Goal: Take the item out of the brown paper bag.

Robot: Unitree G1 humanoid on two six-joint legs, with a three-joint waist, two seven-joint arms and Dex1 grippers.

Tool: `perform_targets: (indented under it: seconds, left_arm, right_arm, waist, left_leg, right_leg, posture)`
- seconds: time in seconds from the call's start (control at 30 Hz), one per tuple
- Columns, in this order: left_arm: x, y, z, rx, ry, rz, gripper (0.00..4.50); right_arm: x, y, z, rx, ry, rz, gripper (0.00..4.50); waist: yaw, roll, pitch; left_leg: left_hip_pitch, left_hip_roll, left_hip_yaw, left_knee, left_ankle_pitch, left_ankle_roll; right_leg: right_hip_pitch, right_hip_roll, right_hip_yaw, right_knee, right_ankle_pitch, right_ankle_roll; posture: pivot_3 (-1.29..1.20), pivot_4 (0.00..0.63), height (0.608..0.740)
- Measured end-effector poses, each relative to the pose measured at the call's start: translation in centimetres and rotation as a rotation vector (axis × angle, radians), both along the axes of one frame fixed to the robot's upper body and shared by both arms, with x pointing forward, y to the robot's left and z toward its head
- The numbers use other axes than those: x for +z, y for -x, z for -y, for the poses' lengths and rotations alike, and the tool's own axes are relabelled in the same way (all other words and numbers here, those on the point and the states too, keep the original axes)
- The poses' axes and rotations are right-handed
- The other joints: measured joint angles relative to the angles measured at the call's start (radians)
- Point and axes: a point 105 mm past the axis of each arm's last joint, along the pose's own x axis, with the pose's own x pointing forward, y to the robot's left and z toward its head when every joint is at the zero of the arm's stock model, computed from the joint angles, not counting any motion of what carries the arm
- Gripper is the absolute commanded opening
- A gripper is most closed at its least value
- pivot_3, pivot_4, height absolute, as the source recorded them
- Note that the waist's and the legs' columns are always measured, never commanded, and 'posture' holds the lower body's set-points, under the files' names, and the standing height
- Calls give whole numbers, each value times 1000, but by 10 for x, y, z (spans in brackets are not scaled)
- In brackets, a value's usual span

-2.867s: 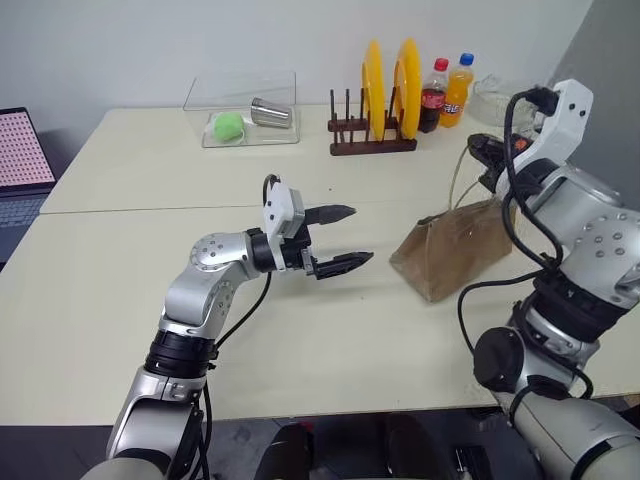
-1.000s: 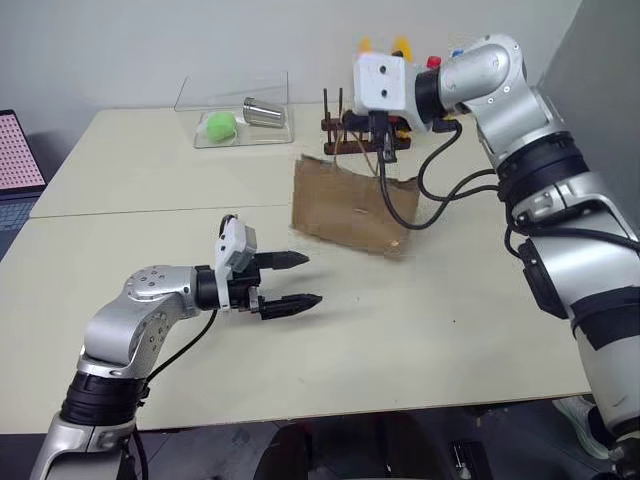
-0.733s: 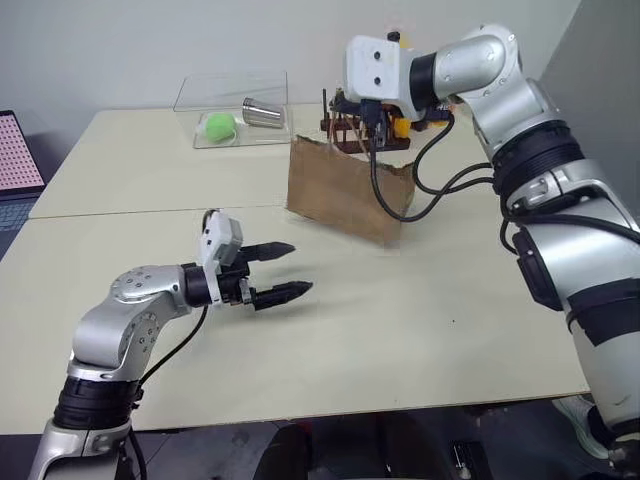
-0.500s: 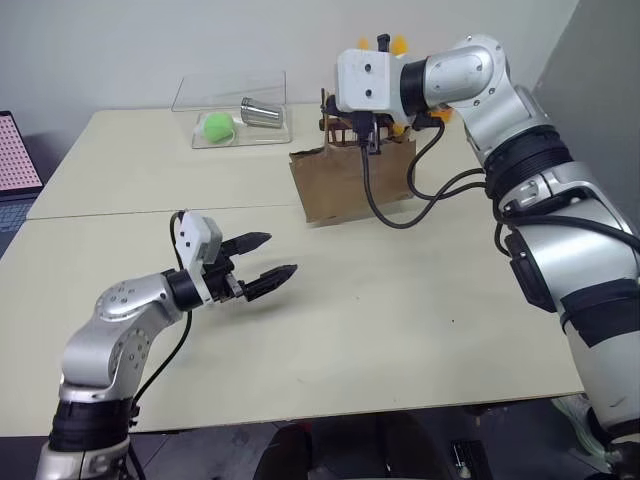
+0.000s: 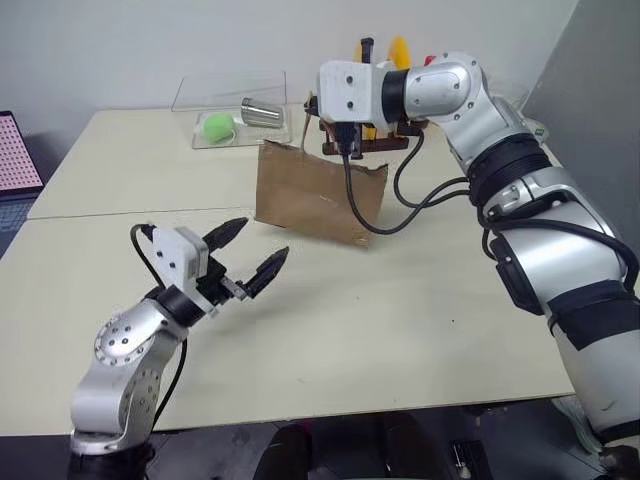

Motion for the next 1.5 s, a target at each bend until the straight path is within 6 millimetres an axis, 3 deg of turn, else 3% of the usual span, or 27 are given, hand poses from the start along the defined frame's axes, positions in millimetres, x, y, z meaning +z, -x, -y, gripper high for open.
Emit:
perform_targets:
  seconds: [0.13,0.83,1.37,1.5]
  left_arm:
    - [5,9,5,15,4,27,4500]
    - [3,9,11,27,-2,20,4500]
    - [4,9,18,-8,-23,34,4500]
    - [3,9,18,-8,-28,35,4500]
  right_arm:
    - [-3,1,-6,11,-4,6,10]
    - [-32,0,-15,44,117,134,10]
    - [-38,7,-21,106,175,236,10]
    - [-39,8,-24,112,172,249,870]
  waist:
    - [1,0,0]
    - [0,0,0]
    - [0,0,0]
    - [0,0,0]
  left_leg:
    - [0,0,0,0,0,0]
    - [0,0,1,0,0,0]
    - [1,0,1,0,0,0]
    - [1,0,1,0,0,0]
  right_leg:
    - [0,0,0,1,0,0]
    - [0,0,0,1,0,0]
    - [0,0,0,1,0,0]
    - [0,0,0,2,0,0]
  posture:
    - [0,150,740]
    - [0,150,740]
    - [0,150,740]
    - [0,150,740]
